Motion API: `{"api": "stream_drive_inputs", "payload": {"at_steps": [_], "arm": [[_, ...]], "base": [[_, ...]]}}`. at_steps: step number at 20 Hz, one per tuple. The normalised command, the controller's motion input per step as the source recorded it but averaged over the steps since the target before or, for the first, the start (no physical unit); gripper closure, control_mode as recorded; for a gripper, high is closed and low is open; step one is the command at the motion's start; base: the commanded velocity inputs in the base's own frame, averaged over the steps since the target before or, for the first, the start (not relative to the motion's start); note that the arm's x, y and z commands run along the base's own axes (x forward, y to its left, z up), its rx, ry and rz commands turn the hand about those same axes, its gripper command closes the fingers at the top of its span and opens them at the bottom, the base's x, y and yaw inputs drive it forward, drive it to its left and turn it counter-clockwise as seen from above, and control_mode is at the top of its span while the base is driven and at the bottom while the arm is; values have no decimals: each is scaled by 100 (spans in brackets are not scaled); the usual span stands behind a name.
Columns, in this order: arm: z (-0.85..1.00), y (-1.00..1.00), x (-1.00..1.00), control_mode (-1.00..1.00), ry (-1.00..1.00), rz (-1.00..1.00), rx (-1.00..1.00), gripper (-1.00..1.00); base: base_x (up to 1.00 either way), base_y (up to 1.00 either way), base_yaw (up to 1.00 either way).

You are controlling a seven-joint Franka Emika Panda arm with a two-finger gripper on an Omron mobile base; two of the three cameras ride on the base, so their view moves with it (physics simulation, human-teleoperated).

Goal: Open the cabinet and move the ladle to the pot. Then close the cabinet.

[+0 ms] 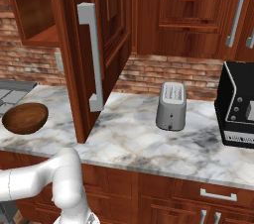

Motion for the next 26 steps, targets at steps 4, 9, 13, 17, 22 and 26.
{"api": "stream_drive_inputs", "payload": {"at_steps": [4,9,13,17,22,26], "arm": [[56,0,-31,-100,6,0,7,-100],[63,-7,-44,-100,10,0,7,-100],[56,-36,-51,-100,8,0,3,-100],[15,-73,-64,-100,-1,0,0,-100],[1,-94,-65,-100,-12,10,0,-100],[0,-100,-46,-100,-13,17,-1,-100]], "base": [[0,0,0],[0,0,0],[0,0,0],[0,0,0],[0,0,0],[0,0,0]]}}
